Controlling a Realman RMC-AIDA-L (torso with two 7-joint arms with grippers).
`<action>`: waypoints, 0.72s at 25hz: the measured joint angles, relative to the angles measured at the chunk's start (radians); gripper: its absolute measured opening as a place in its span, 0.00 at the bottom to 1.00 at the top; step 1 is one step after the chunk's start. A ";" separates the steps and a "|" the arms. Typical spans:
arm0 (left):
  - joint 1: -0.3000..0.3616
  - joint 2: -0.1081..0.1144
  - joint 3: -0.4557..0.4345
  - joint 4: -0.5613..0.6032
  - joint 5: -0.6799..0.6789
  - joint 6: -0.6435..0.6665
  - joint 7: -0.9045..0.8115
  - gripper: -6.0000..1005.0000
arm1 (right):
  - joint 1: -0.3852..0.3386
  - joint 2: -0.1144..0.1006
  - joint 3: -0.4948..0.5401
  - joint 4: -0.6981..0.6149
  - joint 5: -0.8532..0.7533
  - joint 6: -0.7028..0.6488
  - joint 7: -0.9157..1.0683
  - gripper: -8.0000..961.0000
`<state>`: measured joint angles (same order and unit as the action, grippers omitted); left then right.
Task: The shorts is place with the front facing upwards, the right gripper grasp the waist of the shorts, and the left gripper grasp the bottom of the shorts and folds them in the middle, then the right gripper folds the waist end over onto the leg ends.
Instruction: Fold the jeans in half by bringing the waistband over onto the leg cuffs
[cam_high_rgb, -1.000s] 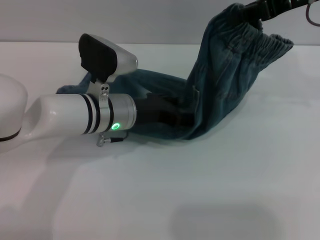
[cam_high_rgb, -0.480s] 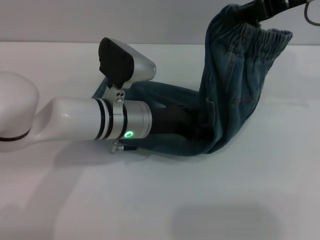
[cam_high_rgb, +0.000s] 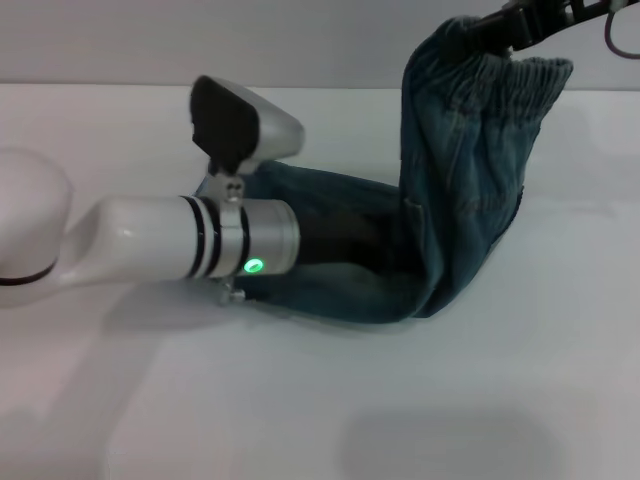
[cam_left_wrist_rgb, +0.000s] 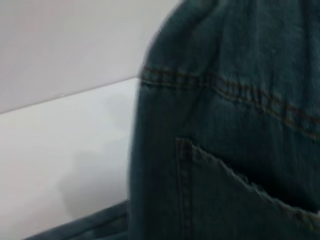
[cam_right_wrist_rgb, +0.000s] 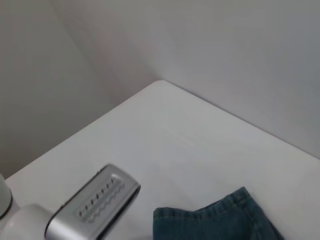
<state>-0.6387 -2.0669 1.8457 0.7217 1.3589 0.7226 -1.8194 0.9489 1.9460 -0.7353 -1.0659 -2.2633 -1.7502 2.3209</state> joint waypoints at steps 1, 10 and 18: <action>0.004 0.002 -0.016 -0.001 0.001 -0.002 0.000 0.82 | -0.001 0.001 -0.001 0.001 0.000 -0.001 0.000 0.01; 0.030 0.013 -0.277 -0.061 0.150 -0.001 0.011 0.82 | -0.002 0.002 -0.006 0.047 0.025 -0.014 -0.017 0.01; 0.077 0.010 -0.469 -0.045 0.197 -0.058 0.048 0.82 | 0.005 0.012 -0.022 0.092 0.031 -0.003 -0.077 0.01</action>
<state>-0.5620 -2.0566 1.3771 0.6769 1.5558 0.6645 -1.7711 0.9537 1.9579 -0.7577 -0.9742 -2.2325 -1.7532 2.2439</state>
